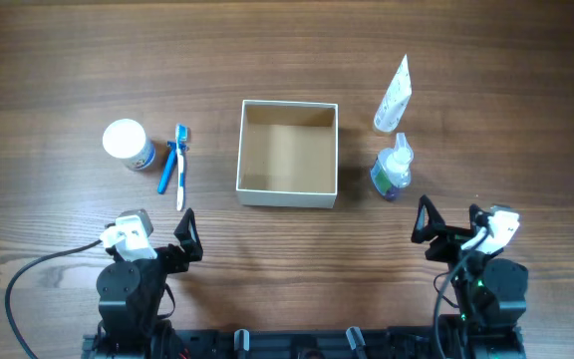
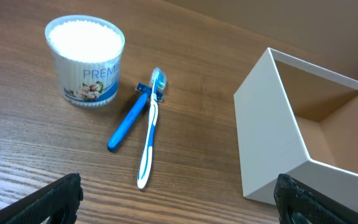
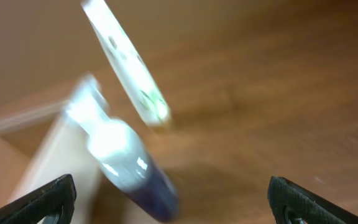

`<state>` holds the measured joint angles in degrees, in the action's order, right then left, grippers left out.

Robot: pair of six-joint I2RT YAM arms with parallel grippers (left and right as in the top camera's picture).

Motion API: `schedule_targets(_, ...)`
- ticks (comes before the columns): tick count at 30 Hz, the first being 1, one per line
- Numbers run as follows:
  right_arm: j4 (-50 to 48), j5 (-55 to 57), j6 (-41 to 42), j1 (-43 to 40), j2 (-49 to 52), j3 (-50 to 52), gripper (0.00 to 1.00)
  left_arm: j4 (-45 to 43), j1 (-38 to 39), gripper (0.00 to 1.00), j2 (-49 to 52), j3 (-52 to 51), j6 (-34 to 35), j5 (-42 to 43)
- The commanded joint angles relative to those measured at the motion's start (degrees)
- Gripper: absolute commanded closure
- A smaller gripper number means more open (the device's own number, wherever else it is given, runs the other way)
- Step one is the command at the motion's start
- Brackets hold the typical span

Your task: Pack container

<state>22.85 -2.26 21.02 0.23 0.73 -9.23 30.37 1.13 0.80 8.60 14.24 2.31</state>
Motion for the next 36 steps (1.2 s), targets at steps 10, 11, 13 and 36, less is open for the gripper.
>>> schedule_targets(10,0.28,-13.09,-4.46,0.09,33.62,-33.44,0.00,-0.20,0.26,0.00,-0.46,-0.31,-0.31,0.68)
schedule_targets(11,2.95,-13.07,-6.14,0.09,39.71,-39.36,0.00,-0.17,0.26,0.00,-0.46,-0.31,-0.31,0.68)
schedule_targets(13,10.32,-13.07,-9.49,0.09,52.11,-52.50,0.00,-0.17,0.26,0.00,-0.46,-0.31,-0.31,0.68)
schedule_targets(36,37.68,8.26,-4.07,10.75,104.83,-89.70,0.42,-0.20,0.26,0.00,-0.46,-0.31,-0.31,0.68)
